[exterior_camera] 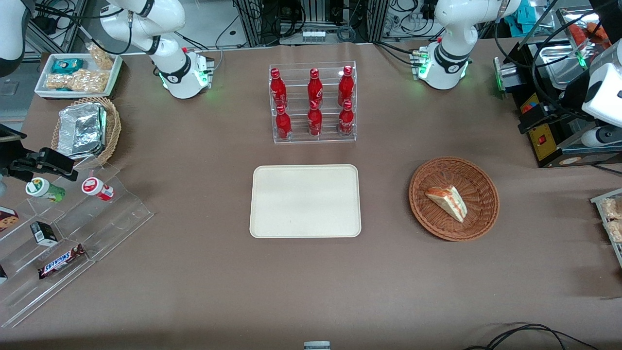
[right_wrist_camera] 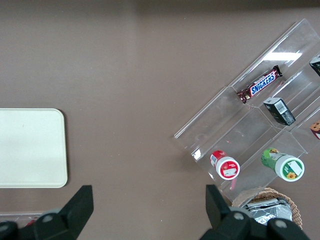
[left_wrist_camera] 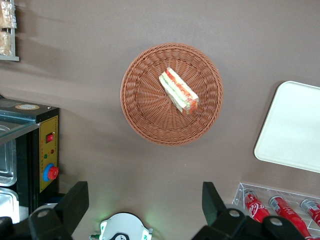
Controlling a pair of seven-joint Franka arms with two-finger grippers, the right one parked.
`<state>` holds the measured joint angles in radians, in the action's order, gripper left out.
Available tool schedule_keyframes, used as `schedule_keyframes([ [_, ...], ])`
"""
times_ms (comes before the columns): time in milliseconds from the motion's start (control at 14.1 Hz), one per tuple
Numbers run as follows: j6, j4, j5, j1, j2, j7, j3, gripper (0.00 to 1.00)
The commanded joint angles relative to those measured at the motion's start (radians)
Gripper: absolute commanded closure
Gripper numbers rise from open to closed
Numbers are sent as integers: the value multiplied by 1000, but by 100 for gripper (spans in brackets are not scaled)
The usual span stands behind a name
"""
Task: Place sandwich from basket to tray
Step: 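Move the left gripper over the sandwich in the wicker basket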
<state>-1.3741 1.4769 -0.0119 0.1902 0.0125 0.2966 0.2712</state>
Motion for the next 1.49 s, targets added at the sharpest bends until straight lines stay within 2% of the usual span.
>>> schedule_keyframes([
  [0, -3, 3, 9, -3, -20, -19, -10, 0],
  [213, -11, 2, -7, -5, 4, -11, -9, 0],
  [354, -11, 9, 12, 15, 24, -10, -12, 0],
  [567, -16, 14, 35, 29, 137, 9, -10, 0],
  [709, -54, 29, 38, 31, 200, 83, -10, 0],
  [921, -260, 197, 38, 28, 208, 182, -10, 0],
  [1134, -495, 357, 36, 17, 202, 485, -1, 0],
  [1417, -799, 552, 36, -18, 214, 647, -1, 0],
])
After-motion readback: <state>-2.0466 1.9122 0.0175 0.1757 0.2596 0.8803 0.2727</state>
